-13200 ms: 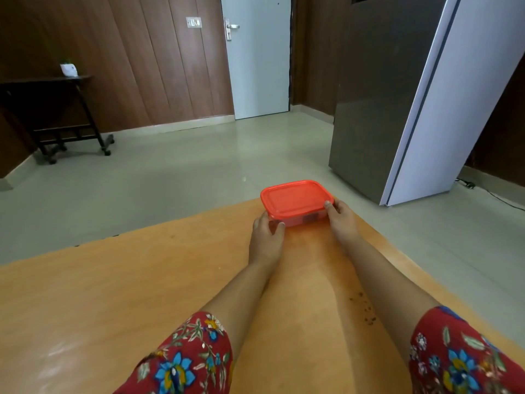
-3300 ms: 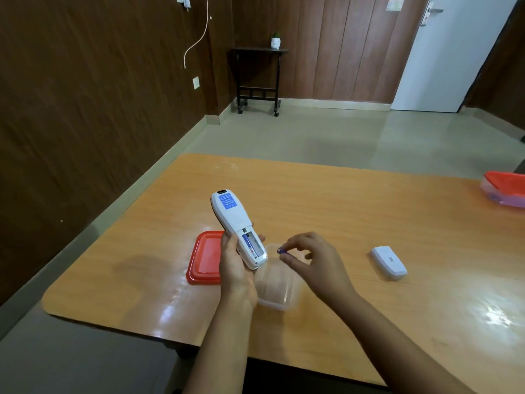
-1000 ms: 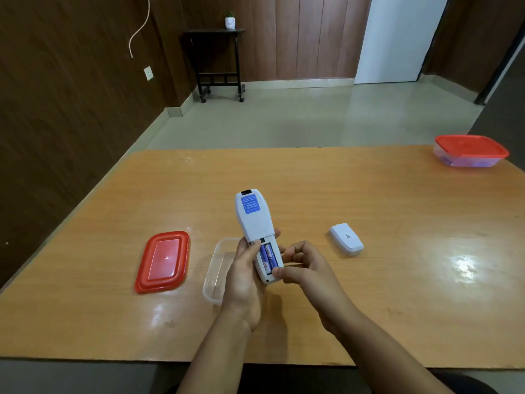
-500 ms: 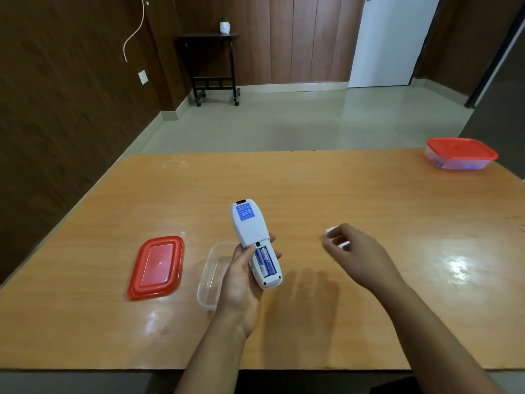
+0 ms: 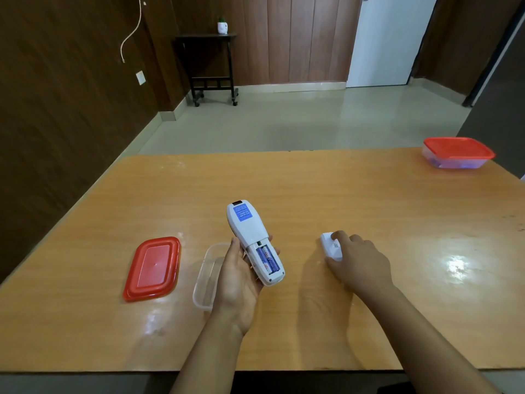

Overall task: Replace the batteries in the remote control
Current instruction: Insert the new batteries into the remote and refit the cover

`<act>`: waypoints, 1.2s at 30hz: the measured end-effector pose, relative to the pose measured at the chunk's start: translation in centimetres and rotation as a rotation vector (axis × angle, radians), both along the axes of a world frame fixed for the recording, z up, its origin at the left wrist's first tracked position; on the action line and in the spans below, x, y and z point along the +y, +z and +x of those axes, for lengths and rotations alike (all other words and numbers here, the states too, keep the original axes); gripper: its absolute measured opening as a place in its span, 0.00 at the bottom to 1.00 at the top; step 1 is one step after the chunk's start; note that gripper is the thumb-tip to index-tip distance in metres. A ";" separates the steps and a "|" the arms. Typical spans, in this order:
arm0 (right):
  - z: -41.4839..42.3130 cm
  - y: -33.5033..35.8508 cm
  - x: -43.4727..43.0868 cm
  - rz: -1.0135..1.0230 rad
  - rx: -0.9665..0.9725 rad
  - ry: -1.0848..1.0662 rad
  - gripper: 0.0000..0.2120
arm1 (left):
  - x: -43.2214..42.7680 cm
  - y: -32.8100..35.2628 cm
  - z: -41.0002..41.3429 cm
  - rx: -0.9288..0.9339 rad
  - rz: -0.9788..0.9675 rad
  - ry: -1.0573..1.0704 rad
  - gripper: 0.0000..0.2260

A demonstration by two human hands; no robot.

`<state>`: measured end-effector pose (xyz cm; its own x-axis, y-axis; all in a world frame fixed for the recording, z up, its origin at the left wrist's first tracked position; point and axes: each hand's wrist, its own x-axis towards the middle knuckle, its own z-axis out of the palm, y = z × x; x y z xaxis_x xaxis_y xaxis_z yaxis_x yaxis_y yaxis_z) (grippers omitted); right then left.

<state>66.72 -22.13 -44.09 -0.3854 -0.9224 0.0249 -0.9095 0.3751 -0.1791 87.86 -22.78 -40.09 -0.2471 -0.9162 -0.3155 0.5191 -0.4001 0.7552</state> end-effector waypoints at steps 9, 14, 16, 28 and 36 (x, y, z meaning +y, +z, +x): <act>6.1 3.6 2.8 -0.422 -0.799 0.358 0.17 | -0.1 -0.1 -0.4 0.065 0.029 0.022 0.22; 8.0 2.1 3.8 -0.420 -0.420 0.500 0.21 | -0.1 -0.4 -0.3 0.055 0.033 -0.007 0.20; 8.2 2.0 3.8 -0.424 -0.395 0.499 0.22 | -0.1 -0.4 -0.2 0.061 0.037 -0.009 0.19; 8.9 1.8 4.0 -0.466 -0.226 0.483 0.22 | 0.1 -0.5 -0.3 0.058 -0.062 -0.035 0.16; 8.0 3.7 3.5 -0.169 -1.527 0.081 0.15 | 0.0 -0.3 0.0 0.053 -0.165 -0.002 0.16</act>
<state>74.68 -18.68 -40.38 -0.0900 -0.9687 -0.2313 0.1587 0.2154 -0.9636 87.83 -22.81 -40.37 -0.2611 -0.9541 -0.1469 0.5592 -0.2735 0.7826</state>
